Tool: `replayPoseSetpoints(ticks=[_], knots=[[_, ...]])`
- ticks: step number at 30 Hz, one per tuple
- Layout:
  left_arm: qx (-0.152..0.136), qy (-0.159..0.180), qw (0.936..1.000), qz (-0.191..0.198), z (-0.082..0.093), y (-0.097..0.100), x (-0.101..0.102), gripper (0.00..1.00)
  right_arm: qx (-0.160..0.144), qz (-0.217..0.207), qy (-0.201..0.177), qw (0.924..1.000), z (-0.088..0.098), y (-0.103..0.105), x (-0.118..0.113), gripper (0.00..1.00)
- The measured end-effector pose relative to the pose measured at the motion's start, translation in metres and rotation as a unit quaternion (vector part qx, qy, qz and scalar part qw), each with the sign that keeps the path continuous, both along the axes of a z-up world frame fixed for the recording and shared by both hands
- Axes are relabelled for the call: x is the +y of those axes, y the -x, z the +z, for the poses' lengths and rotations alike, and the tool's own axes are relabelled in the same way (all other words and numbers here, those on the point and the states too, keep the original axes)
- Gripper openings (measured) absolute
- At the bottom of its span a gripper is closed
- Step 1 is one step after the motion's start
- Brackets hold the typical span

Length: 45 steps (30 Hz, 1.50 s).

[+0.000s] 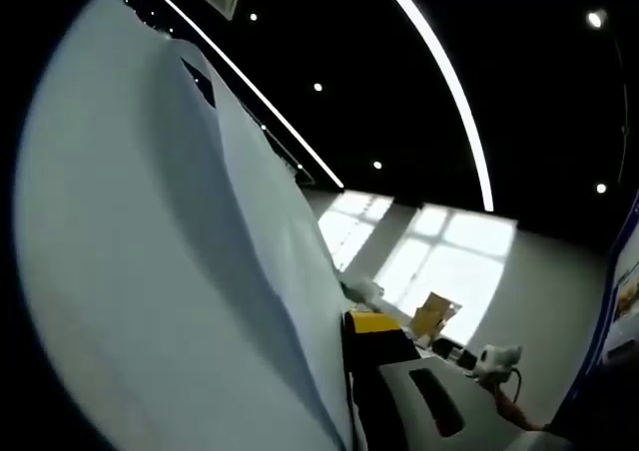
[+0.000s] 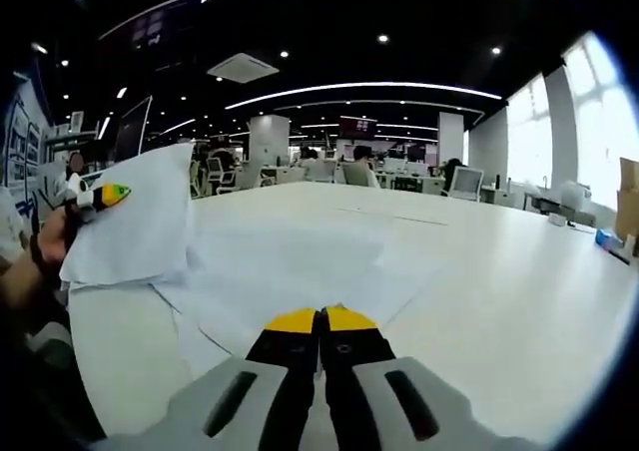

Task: Organize the stack of printing papers by aligning and flattening the scattered papers on the table

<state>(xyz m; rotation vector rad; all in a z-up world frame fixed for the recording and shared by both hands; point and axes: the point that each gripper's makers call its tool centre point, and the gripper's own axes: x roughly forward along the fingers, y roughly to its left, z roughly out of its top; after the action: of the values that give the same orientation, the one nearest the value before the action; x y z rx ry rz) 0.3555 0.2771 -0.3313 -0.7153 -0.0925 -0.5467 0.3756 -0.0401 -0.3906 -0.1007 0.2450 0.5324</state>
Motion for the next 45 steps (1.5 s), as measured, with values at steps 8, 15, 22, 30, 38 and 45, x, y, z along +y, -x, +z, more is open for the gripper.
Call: replayPoseSetpoints(ticks=[8,15,22,30,38,45], knots=[[-0.001,0.001,1.0000,0.000,0.0006,0.0016,-0.0026,0.07,0.002,0.002,-0.004,1.0000,-0.0001,0.0003,-0.0006,0.00],[-0.001,0.001,1.0000,0.000,0.0008,0.0017,-0.0029,0.07,0.010,0.003,-0.021,0.9997,0.0011,0.0000,-0.0020,0.00],[-0.001,0.001,1.0000,0.001,0.0003,0.0008,-0.0011,0.07,0.012,0.005,-0.021,0.9997,0.0005,-0.0009,-0.0025,0.00],[-0.001,0.001,1.0000,0.001,0.0005,0.0013,-0.0023,0.08,0.016,0.006,-0.031,0.9994,0.0017,-0.0024,-0.0053,0.00],[0.000,0.001,1.0000,0.001,-0.0002,0.0004,-0.0007,0.08,0.018,0.008,-0.033,0.9993,0.0016,-0.0038,-0.0043,0.00],[0.001,0.001,1.0000,0.000,-0.0005,0.0006,-0.0016,0.08,0.027,0.017,-0.049,0.9983,0.0022,-0.0041,-0.0032,0.00]])
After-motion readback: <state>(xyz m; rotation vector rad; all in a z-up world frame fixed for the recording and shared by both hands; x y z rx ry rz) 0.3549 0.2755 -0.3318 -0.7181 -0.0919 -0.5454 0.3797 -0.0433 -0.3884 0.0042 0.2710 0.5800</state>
